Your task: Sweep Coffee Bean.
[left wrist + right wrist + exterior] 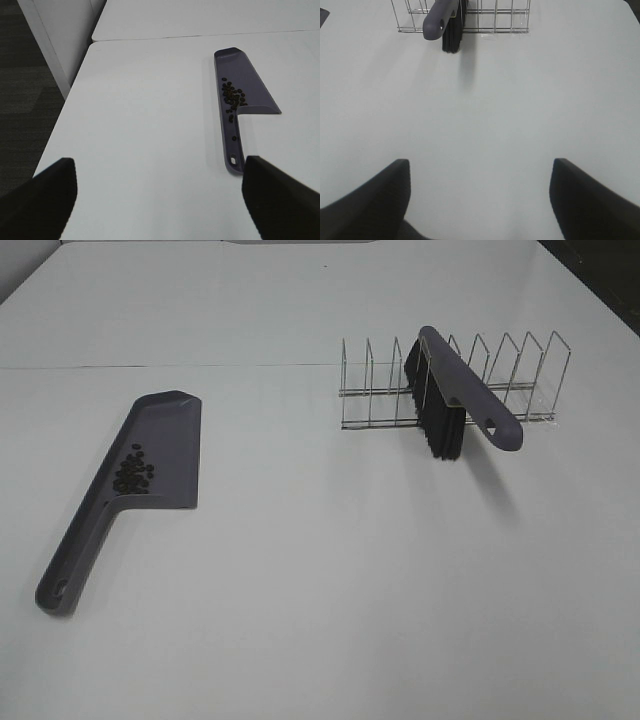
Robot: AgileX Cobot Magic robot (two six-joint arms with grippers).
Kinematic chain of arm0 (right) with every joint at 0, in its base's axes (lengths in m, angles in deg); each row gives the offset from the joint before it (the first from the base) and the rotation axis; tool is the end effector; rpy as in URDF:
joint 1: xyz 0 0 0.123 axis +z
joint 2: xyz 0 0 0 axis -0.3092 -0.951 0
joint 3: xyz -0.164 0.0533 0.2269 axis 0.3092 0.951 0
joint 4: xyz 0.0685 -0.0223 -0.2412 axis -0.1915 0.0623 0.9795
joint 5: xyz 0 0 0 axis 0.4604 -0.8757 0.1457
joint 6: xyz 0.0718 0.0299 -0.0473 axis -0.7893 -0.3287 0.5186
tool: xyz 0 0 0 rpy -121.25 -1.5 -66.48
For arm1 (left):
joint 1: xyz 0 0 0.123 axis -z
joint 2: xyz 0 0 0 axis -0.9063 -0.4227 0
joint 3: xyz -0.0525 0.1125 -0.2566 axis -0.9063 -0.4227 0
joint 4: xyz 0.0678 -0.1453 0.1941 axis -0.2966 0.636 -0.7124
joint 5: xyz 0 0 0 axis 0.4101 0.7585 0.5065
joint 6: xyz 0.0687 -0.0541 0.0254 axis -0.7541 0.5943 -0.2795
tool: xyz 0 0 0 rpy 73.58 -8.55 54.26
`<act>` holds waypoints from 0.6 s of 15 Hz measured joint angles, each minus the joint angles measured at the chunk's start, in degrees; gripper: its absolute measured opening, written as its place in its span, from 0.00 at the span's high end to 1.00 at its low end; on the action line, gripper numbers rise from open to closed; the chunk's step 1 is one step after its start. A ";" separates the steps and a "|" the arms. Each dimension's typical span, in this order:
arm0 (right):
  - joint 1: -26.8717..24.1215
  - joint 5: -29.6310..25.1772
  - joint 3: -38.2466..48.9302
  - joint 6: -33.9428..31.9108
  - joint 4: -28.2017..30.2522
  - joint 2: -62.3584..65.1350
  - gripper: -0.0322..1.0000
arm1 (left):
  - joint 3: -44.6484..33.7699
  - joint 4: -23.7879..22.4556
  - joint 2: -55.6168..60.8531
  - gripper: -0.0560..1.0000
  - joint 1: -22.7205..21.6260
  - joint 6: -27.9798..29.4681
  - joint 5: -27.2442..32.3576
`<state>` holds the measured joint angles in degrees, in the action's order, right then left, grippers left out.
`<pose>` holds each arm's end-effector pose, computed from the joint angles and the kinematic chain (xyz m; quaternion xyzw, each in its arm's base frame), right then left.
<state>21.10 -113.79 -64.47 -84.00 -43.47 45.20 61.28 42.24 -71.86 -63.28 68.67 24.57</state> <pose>-0.0025 -0.0042 0.2610 -0.0068 0.8751 -0.0033 0.4838 -0.0077 0.0057 0.2819 -0.0010 0.8499 0.0192 0.5266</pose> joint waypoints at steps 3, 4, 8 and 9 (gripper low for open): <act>0.00 0.00 0.00 0.00 0.00 0.00 0.26 | 0.00 0.00 0.00 0.17 0.00 0.00 0.00; 0.00 0.00 0.00 0.00 0.00 0.00 0.26 | 0.00 0.00 0.00 0.17 0.00 0.00 0.00; 0.00 0.00 0.00 0.00 0.00 0.00 0.26 | 0.00 0.00 0.00 0.17 0.00 0.00 0.00; 0.00 0.00 0.00 0.00 0.00 0.00 0.26 | 0.00 0.00 0.00 0.17 0.00 0.00 0.00</act>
<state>21.10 -113.79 -64.47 -84.00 -43.47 45.20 61.28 42.24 -71.86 -63.28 68.67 24.57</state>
